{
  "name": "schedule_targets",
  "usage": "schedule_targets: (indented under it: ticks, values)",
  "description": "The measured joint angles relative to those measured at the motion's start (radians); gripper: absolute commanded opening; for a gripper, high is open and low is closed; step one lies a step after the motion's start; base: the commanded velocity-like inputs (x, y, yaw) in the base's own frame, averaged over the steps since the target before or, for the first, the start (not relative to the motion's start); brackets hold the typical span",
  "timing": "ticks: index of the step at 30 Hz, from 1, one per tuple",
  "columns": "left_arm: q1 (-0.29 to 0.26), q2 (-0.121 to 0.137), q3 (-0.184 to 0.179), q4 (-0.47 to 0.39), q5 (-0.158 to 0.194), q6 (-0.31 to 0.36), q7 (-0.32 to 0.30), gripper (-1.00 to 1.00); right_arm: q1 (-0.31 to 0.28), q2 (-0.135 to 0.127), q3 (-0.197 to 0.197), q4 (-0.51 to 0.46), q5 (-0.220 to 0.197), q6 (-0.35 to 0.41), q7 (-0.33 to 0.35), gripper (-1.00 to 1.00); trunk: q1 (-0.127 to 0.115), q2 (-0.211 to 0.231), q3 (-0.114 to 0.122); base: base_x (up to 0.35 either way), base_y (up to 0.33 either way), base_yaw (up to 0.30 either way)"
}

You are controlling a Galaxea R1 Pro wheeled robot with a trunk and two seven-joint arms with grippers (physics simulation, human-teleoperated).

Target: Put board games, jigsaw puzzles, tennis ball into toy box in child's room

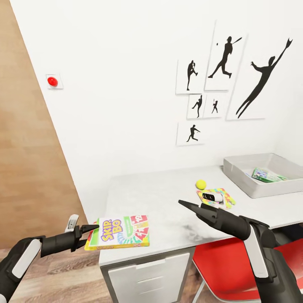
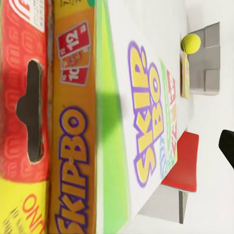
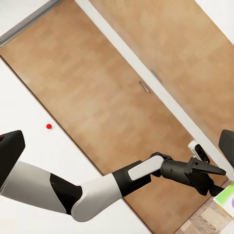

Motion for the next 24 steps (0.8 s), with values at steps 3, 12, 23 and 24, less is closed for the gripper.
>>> schedule_targets:
  ticks: [3,12,23,24]
  values:
    - [0.0,0.0,0.0,0.0,0.0,0.0,0.0,1.0,0.0,0.0,0.0,0.0,0.0,0.0,0.0,1.0,0.0,0.0,0.0,0.0,-0.003,0.0]
    - [0.0,-0.001,-0.001,0.0,0.0,0.0,0.0,-1.0,0.0,0.001,0.0,0.0,0.001,0.0,0.0,1.0,0.0,0.0,0.0,0.0,0.0,0.0]
    - [0.0,0.001,0.0,0.0,0.005,0.001,0.001,-1.0,0.0,0.002,0.0,0.0,0.003,-0.001,0.0,1.0,0.0,0.0,0.0,0.0,0.0,0.0]
    - [0.0,0.001,0.0,0.0,0.005,0.001,0.001,-1.0,0.0,0.002,0.0,0.0,0.004,-0.001,0.0,1.0,0.0,0.0,0.0,0.0,0.0,0.0]
